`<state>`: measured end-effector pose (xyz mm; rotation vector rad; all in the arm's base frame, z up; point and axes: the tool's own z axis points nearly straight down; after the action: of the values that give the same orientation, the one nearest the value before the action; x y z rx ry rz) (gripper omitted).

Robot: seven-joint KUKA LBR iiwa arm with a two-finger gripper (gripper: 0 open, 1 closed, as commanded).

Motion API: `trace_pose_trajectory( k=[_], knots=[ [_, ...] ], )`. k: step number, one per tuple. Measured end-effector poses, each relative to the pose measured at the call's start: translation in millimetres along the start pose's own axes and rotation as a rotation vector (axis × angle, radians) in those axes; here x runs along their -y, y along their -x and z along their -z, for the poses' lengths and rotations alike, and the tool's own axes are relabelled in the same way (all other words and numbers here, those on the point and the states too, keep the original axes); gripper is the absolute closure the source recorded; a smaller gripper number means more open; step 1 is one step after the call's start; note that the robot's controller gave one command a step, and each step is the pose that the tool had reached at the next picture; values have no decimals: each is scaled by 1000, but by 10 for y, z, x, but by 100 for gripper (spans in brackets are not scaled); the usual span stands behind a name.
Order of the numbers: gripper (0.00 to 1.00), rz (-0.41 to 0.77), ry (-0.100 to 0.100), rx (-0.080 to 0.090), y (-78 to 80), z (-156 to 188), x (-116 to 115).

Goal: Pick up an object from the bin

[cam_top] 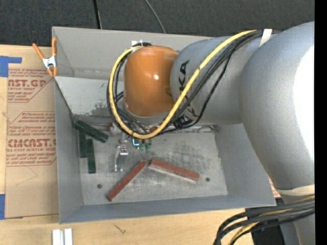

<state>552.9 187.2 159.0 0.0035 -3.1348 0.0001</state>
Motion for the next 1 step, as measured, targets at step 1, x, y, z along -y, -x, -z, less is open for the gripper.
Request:
trace_pose_trajectory(
  k=[1],
  knots=[
    [0, -1, 1, 7, 19, 48, 8]
  ],
)
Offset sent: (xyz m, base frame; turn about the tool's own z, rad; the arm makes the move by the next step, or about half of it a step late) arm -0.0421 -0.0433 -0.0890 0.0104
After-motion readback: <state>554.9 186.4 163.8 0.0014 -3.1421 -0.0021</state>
